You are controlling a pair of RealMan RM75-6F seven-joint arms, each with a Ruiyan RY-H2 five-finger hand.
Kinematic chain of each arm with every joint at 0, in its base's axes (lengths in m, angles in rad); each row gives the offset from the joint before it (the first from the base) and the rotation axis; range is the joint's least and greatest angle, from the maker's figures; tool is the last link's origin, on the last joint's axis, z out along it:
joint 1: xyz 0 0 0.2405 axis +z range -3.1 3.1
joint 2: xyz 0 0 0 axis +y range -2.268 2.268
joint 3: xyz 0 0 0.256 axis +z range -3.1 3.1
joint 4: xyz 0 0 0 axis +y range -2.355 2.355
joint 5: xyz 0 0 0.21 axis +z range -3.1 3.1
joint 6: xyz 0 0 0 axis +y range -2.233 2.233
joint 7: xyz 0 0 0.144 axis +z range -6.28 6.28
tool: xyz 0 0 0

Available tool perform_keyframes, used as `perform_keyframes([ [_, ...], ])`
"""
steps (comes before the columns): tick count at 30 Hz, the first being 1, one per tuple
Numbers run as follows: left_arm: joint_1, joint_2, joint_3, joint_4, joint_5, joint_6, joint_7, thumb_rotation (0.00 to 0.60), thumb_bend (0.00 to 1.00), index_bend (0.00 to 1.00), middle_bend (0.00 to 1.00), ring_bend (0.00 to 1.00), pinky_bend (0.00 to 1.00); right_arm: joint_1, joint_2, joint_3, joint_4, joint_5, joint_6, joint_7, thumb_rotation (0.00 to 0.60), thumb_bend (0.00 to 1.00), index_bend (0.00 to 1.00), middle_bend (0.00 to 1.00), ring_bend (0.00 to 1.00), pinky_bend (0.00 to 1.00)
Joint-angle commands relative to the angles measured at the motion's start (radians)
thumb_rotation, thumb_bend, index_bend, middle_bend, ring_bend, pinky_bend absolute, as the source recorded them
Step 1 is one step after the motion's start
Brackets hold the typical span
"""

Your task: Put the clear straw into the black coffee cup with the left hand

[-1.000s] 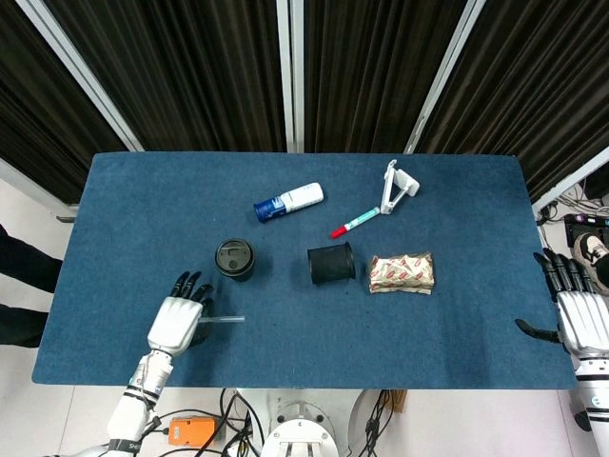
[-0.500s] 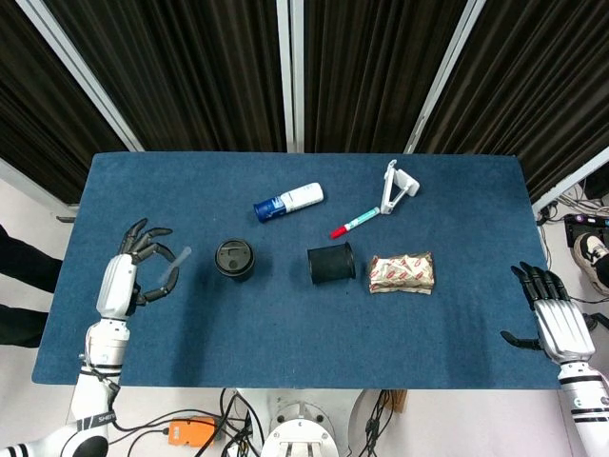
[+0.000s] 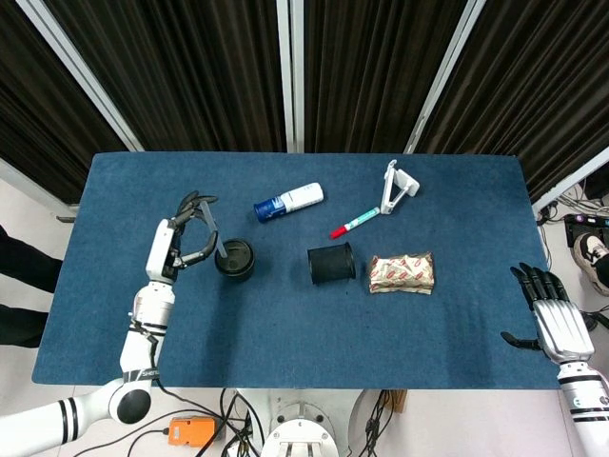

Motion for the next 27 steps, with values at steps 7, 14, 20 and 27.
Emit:
perform_keyframes([
  [7, -0.02, -0.046, 0.018, 0.044, -0.014, -0.012, 0.013, 0.6, 0.42, 0.6, 0.25, 0.0, 0.0, 0.002, 0.0, 0.001, 0.0, 0.006, -0.004, -0.001, 0.6, 0.22, 0.0, 0.07, 0.0, 0.02],
  [14, -0.018, -0.062, 0.036, 0.079, -0.02, -0.023, 0.01, 0.6, 0.42, 0.6, 0.25, 0.0, 0.0, 0.004, -0.003, 0.003, 0.001, 0.009, -0.007, 0.0, 0.6, 0.22, 0.0, 0.07, 0.0, 0.02],
  [20, -0.017, -0.069, 0.041, 0.094, -0.021, -0.026, 0.01, 0.6, 0.42, 0.6, 0.25, 0.0, 0.0, 0.004, -0.002, 0.002, -0.001, 0.012, -0.01, -0.002, 0.6, 0.22, 0.0, 0.07, 0.0, 0.02],
  [27, -0.021, -0.082, 0.041, 0.125, -0.029, -0.041, 0.0, 0.6, 0.42, 0.6, 0.24, 0.0, 0.0, 0.003, -0.003, 0.001, 0.0, 0.014, -0.01, 0.0, 0.6, 0.22, 0.0, 0.07, 0.0, 0.02],
])
